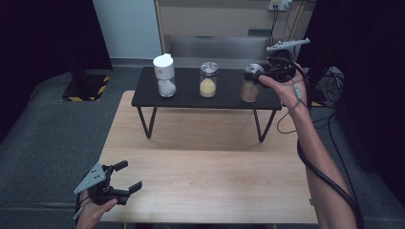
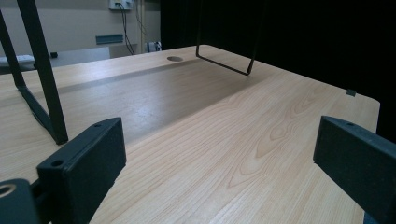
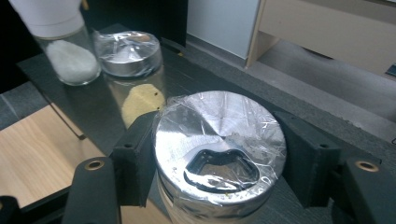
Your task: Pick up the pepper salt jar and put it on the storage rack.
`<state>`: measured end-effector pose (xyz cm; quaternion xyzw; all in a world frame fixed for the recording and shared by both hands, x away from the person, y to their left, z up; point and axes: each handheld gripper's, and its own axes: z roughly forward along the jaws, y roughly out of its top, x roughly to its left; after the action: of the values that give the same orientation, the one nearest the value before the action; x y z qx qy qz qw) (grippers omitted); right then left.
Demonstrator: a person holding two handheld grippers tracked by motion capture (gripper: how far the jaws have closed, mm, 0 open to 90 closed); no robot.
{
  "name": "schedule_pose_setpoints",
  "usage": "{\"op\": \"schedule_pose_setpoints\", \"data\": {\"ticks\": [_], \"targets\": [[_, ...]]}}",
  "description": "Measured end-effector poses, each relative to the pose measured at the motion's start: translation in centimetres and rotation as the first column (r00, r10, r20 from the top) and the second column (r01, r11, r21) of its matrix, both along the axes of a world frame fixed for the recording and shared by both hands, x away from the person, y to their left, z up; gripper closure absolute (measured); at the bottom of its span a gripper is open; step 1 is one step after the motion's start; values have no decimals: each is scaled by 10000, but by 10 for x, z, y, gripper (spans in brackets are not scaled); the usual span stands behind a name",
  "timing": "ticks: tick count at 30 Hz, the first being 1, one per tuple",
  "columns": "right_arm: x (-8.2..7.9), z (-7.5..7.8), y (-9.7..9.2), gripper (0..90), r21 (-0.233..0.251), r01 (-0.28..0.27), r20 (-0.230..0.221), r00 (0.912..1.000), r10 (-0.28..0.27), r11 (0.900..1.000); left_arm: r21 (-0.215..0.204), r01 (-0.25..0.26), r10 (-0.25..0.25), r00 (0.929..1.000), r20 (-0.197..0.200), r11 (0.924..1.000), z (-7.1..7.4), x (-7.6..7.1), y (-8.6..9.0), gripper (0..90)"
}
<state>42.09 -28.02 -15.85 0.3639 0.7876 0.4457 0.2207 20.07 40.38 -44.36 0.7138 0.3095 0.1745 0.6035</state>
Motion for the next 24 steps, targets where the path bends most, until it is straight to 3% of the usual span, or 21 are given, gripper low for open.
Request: {"op": "schedule_pose_setpoints", "data": {"ticks": [12,24], "targets": [[12,-7,6,356,-182,603,81,9982,-602,9980,-1,-22,22,10000,-19,10000,0,0,0,13],[22,-13,8,356,-198,769,-37,9970,-770,9968,-34,-38,38,10000,-30,10000,0,0,0,13]]}}
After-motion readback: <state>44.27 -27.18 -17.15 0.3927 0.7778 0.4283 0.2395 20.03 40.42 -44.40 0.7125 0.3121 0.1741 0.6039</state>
